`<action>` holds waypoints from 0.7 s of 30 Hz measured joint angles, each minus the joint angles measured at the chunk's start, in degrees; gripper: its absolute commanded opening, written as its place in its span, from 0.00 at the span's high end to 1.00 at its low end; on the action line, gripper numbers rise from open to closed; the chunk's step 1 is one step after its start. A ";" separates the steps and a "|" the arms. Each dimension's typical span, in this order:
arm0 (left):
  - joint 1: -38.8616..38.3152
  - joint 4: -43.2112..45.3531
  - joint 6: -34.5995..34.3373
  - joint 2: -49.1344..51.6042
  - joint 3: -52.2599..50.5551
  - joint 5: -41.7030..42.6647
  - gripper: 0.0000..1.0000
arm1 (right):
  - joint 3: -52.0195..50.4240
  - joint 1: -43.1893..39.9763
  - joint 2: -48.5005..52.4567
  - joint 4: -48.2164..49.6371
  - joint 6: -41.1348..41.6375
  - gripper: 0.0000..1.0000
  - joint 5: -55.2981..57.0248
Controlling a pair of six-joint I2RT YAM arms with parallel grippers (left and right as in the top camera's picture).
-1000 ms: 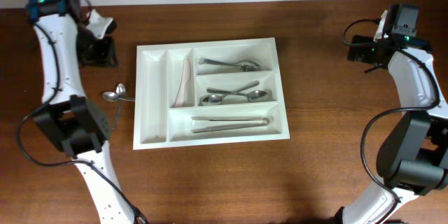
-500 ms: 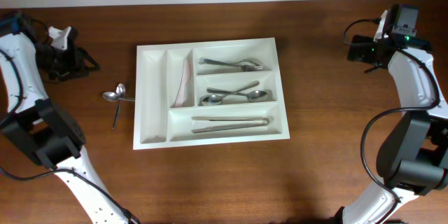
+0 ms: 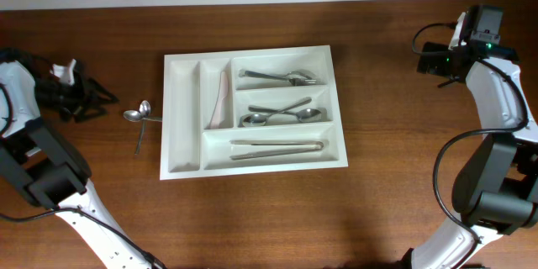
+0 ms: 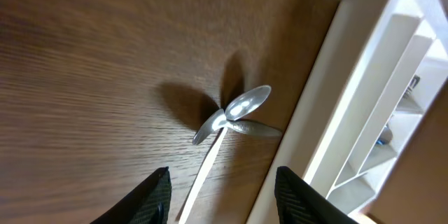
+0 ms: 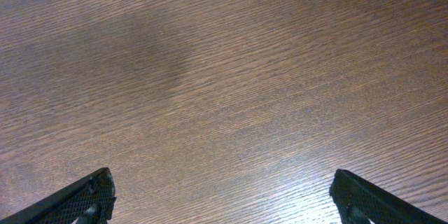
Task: Pack container
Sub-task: 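Retract the left gripper back to the remaining spoon left of the tray, then lower the left gripper and grasp the remaining small silver spoon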
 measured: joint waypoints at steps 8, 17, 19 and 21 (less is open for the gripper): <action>-0.07 3.30 -0.20 0.00 -6.47 3.34 0.51 | 0.00 0.00 0.00 0.00 0.04 0.01 0.00; -0.04 7.48 -0.37 0.00 -8.94 3.85 0.51 | 0.00 0.00 0.00 0.00 -0.02 0.01 0.00; -0.07 8.07 -0.37 0.00 -9.11 3.85 0.51 | 0.00 -0.02 0.00 0.00 0.00 0.01 0.02; -0.04 8.81 -0.37 0.00 -9.11 3.85 0.51 | 0.00 0.00 0.00 0.00 0.00 0.01 0.02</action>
